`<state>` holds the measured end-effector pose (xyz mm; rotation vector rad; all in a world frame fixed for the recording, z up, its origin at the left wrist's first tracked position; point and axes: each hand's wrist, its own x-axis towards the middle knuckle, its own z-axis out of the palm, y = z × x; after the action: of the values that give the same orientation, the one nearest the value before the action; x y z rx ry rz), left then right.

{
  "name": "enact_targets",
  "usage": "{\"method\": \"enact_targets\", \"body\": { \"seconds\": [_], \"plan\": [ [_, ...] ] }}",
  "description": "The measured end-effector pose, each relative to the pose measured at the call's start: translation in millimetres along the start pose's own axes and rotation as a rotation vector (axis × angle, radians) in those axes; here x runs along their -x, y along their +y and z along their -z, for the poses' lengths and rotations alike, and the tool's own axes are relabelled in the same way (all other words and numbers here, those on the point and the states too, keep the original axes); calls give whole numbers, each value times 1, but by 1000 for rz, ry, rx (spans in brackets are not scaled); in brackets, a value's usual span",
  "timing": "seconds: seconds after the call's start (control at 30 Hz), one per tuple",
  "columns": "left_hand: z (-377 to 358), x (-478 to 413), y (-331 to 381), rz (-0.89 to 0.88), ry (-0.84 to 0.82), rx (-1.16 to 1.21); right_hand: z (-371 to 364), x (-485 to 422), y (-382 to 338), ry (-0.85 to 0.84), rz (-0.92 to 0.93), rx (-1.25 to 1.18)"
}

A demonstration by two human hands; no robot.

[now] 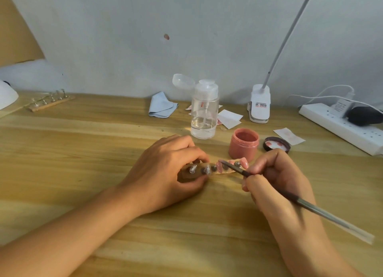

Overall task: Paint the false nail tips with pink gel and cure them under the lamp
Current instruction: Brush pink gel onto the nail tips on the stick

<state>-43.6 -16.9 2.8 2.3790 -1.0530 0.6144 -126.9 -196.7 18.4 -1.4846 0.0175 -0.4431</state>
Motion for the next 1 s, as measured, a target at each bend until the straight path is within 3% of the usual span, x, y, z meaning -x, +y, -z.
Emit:
{"method": "enact_targets", "body": {
  "seconds": [0.17, 0.37, 0.77, 0.83, 0.93, 1.0],
  "plan": [
    [-1, 1, -1, 49, -27, 26, -2, 7, -5, 92, 150, -59],
    [-2, -5, -9, 154, -124, 221, 11, -2, 1, 200, 325, 38],
    [-3, -3, -6, 46, -26, 75, 26, -12, 7, 209, 284, 92],
    [-2, -2, -6, 45, -29, 64, 23, -6, 4, 166, 342, 182],
    [-2, -1, -6, 89, -35, 126, 20, 3, -3, 95, 567, 652],
    [-1, 0, -8, 151, -42, 192, 18, 8, -5, 78, 699, 827]
  ]
}}
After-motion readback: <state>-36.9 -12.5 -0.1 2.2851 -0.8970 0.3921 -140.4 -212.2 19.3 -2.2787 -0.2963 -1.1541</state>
